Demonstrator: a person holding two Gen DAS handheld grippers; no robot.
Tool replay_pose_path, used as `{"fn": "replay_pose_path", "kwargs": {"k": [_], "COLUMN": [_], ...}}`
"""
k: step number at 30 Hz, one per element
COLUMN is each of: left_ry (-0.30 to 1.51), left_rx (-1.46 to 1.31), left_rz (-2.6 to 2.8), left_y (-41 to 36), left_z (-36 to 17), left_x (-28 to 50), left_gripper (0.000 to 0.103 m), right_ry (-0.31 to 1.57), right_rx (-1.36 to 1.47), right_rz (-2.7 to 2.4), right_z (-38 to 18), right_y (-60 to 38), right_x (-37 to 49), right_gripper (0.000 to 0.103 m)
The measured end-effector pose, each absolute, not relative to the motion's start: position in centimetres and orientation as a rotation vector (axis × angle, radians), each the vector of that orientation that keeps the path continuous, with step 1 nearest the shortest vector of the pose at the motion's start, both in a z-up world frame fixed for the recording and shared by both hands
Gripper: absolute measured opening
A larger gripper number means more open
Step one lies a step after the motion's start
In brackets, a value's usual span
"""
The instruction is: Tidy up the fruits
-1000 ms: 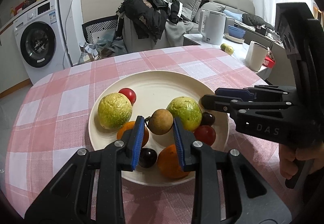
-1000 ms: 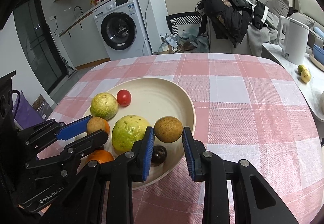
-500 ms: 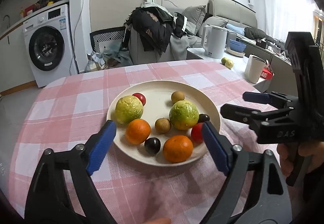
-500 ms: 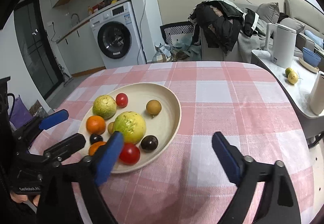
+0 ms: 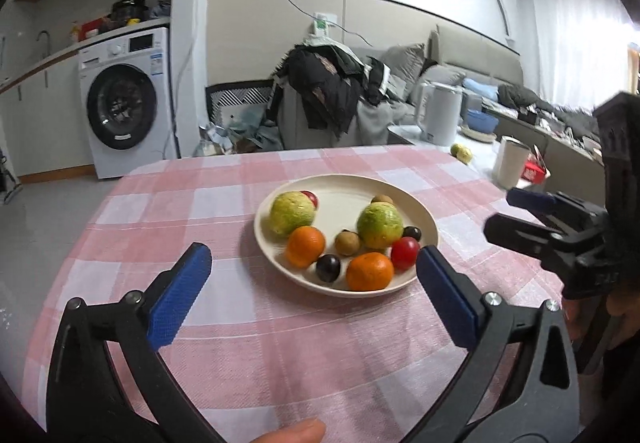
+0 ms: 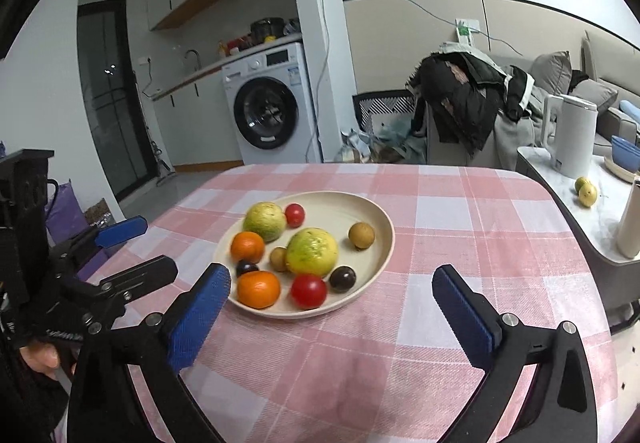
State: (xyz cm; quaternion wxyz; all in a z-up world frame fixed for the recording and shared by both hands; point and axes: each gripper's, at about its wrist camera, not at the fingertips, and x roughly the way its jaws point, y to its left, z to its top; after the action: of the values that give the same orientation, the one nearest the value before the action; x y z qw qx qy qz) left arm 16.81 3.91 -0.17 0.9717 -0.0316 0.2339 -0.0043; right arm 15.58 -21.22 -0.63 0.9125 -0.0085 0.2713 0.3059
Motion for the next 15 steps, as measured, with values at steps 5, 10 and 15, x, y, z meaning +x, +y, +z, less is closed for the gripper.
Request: {"fn": "replay_pose_path", "kwargs": {"k": [5, 10, 15], "left_ry": [0.453, 0.448, 0.438], "left_rx": [-0.094, -0.098, -0.1], "left_rz": [0.012, 0.018, 0.015], "left_y": [5.2, 5.5, 5.4], "left_z": [-0.5, -0.8, -0.7], "left_x": [15.4, 15.1, 15.2], "left_gripper": [0.102, 0.102, 0.102], "right_ry": [0.536, 0.515, 0.492], "right_rx": [-0.048, -0.083, -0.089], "right_rz": [0.652, 0.652, 0.631], "right_z": [-0.8, -0.9, -0.8], "right_y": [-20.7, -20.1, -20.2], "right_x": [14.2, 13.4, 12.9], "right_gripper": [0.103, 0.103, 0.103]}}
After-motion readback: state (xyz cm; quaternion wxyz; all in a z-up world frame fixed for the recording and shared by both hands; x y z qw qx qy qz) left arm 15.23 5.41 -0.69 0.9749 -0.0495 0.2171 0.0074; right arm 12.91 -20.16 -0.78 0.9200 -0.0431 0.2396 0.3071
